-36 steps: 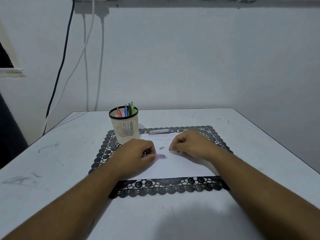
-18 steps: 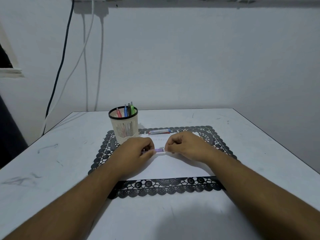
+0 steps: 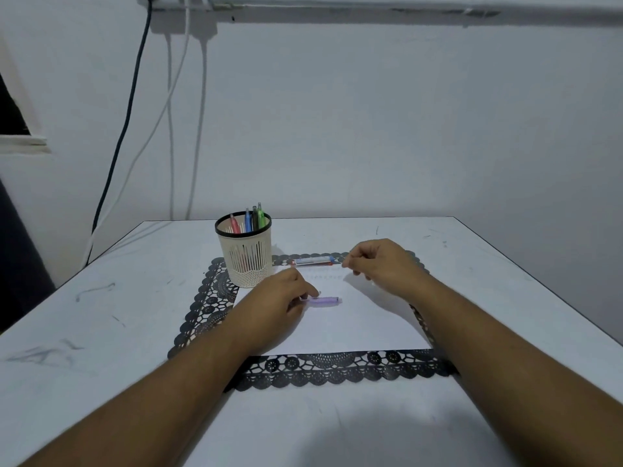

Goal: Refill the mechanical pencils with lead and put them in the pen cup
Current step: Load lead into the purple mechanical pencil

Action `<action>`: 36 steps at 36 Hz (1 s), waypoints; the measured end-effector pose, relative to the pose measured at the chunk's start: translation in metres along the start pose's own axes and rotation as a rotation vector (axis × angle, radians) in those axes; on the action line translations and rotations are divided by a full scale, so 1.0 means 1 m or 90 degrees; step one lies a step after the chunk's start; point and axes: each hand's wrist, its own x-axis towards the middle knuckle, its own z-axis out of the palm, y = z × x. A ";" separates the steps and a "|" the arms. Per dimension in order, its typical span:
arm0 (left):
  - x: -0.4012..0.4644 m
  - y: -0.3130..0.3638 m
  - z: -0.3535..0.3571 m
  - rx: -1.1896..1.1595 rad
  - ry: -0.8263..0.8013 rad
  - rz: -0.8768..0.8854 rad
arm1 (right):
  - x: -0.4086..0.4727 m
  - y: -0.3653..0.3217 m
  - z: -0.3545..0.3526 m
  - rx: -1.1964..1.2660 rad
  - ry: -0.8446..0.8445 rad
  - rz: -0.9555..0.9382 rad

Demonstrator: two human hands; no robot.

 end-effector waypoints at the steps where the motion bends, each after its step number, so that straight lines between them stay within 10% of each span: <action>1: 0.001 0.001 0.001 0.009 -0.005 0.002 | 0.003 0.000 -0.001 -0.009 0.015 0.005; 22: 0.002 -0.009 -0.006 0.000 -0.034 -0.075 | 0.083 0.008 0.059 -0.423 -0.050 -0.100; 36: 0.006 -0.008 -0.002 0.009 -0.019 -0.079 | 0.059 -0.003 0.036 -0.027 -0.009 -0.088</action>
